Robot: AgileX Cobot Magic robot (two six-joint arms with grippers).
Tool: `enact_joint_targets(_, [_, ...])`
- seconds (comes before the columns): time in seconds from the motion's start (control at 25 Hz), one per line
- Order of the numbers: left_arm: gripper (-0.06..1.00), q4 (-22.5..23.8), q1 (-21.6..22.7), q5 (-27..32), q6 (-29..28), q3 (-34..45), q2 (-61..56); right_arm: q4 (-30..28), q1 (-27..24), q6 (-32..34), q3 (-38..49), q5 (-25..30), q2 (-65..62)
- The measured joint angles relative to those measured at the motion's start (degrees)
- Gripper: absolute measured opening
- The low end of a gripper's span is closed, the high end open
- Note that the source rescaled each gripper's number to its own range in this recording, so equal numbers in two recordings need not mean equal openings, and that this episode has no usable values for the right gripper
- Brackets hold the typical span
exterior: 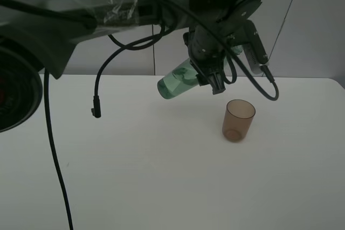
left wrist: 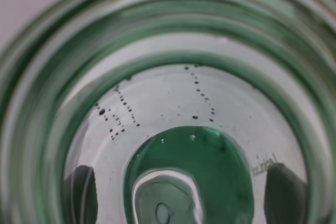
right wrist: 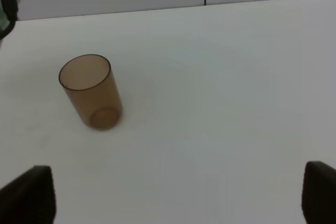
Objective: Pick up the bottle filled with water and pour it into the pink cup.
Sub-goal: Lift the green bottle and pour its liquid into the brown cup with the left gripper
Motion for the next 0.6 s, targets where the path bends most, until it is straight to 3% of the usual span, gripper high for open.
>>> enact_joint_targets(0.6, [0.01,9.12,-1.64,1.61,1.46,-2.59,5.31,0.00,0.00,0.00,0.00,0.00,0.00])
